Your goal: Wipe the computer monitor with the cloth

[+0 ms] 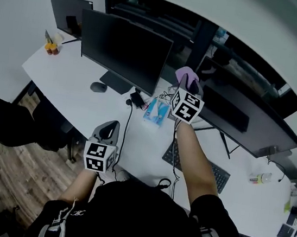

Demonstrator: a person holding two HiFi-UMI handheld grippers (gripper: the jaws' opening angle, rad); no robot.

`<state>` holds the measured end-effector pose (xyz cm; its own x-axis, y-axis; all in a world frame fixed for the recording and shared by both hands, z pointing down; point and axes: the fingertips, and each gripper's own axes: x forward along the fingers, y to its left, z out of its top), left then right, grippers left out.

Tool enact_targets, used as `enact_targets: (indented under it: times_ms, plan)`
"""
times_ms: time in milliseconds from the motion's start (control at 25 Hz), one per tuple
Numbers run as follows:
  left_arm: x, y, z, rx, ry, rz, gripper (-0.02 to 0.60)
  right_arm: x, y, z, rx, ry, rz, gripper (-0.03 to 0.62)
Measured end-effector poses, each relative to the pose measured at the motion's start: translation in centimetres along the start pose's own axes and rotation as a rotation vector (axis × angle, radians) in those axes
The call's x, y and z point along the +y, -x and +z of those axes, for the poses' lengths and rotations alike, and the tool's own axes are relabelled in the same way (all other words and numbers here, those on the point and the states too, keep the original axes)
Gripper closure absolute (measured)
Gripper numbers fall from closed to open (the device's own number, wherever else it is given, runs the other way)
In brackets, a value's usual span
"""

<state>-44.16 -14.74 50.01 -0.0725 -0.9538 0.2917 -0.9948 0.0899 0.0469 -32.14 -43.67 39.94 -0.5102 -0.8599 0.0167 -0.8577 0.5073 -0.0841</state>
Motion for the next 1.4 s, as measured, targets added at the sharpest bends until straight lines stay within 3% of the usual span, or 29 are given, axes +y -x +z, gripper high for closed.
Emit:
enact_targets:
  times_ms: [640,920,1160,1400]
  plan:
    - [-1.2,3.2,0.9,-0.035,-0.013,0.018,0.568,1.3,4.1,10.4,-0.247,0.074,0.019,0.493]
    - [-1.8,4.2,0.9,-0.041,-0.01,0.023,0.568,1.6,7.4,11.8,-0.291,0.101,0.04,0.491]
    - [-3.8,4.2,2.2,-0.076,-0.02,-0.003,0.568,0.5,14.8,12.3,-0.338,0.087,0.111,0.497]
    - [-8.2,3.0,3.5,-0.099,-0.045,-0.084,0.568,-2.9,23.3,9.1,-0.305,0.098,0.121,0.51]
